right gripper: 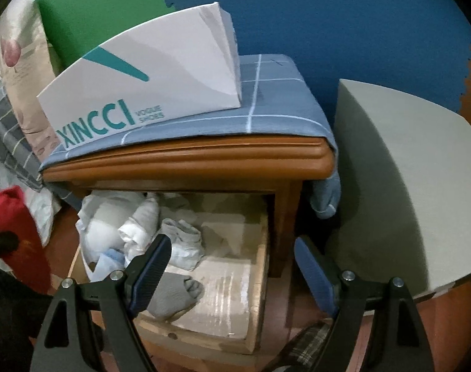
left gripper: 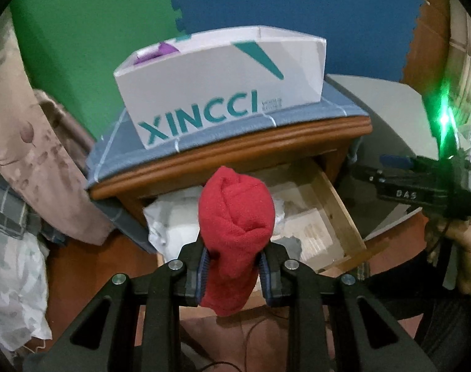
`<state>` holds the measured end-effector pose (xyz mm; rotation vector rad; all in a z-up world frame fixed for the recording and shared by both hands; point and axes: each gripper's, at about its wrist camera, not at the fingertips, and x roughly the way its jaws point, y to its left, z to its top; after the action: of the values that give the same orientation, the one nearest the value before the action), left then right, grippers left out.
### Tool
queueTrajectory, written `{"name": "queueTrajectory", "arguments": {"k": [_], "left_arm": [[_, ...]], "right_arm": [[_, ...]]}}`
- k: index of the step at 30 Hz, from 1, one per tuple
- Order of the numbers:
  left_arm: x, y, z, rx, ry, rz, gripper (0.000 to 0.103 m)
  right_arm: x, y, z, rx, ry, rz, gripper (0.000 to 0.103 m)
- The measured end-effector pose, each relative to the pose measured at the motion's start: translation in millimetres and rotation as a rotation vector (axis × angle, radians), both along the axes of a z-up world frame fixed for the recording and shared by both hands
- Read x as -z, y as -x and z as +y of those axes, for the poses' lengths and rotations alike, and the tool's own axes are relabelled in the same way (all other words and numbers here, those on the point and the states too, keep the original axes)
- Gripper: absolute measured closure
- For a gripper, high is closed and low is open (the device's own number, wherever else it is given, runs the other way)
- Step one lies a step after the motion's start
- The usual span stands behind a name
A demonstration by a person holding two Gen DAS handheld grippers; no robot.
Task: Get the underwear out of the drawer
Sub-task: 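Lift the red sock with the left tool up over the shoe box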
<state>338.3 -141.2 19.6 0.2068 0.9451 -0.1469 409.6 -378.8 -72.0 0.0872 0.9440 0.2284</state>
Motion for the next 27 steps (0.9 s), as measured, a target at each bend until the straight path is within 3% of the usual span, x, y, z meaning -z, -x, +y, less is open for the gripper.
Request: {"name": "queueTrajectory", "arguments": {"k": [10,27], "left_arm": [[-26.0,3.5,3.3,-0.006,0.002,-0.049,0.079],[-85.3,-5.5,-16.1,0.051,-0.007,-0.202,0.078]], "right_arm": [[-1.6,0.1,-0.5,0.005,0.014,-0.002,0.019],[-1.5,0.1,-6.5,0.042,0.036,-0.001,0.019]]}}
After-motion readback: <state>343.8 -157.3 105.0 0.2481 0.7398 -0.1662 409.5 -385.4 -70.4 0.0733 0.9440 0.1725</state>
